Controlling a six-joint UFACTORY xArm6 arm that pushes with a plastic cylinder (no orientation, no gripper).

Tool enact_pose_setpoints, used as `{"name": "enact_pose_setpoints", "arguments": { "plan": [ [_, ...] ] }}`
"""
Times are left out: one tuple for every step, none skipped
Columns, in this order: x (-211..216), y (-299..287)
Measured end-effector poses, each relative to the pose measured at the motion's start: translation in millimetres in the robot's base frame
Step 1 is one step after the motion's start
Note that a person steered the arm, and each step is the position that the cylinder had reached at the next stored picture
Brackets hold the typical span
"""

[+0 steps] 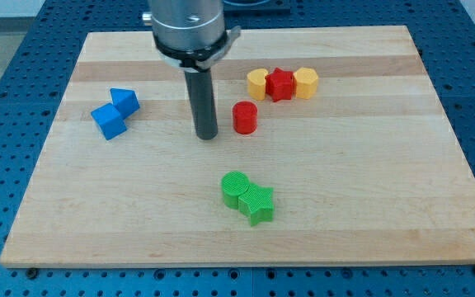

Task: Push the red circle below the red star

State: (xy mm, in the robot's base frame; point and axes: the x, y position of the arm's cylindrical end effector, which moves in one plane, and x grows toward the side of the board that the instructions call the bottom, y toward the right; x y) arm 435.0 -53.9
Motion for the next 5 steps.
{"name": "enact_pose_setpoints", "arguments": {
  "plan": [
    [-5,18],
    [-12,30],
    [-17,35],
    [-20,33],
    [-25,33]
  ]
}}
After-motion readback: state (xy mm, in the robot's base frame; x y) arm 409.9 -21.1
